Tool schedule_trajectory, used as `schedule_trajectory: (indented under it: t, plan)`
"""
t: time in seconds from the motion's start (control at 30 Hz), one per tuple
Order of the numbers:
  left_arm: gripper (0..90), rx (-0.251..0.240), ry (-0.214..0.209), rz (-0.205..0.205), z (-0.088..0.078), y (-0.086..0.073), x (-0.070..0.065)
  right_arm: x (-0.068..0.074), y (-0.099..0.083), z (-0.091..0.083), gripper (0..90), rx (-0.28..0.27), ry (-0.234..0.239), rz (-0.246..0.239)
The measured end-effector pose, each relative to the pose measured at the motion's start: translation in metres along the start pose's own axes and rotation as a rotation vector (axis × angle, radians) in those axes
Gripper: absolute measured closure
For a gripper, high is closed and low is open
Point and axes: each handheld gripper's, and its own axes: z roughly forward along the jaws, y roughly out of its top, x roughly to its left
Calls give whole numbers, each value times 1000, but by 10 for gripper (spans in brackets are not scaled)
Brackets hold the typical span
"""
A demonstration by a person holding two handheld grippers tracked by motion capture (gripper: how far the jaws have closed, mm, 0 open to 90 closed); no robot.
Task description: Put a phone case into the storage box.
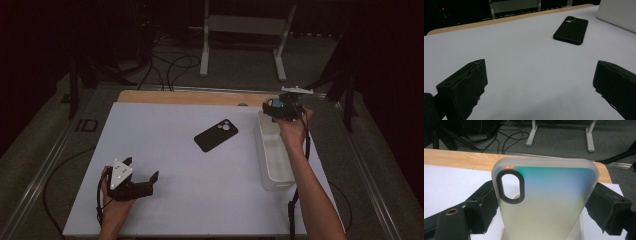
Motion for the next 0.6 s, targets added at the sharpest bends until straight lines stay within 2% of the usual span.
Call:
schedule_trajectory:
  t: [0.6]
  plan:
    - [0, -1, 2, -1, -1, 0, 0, 0, -9, 8, 165, 28, -5, 10]
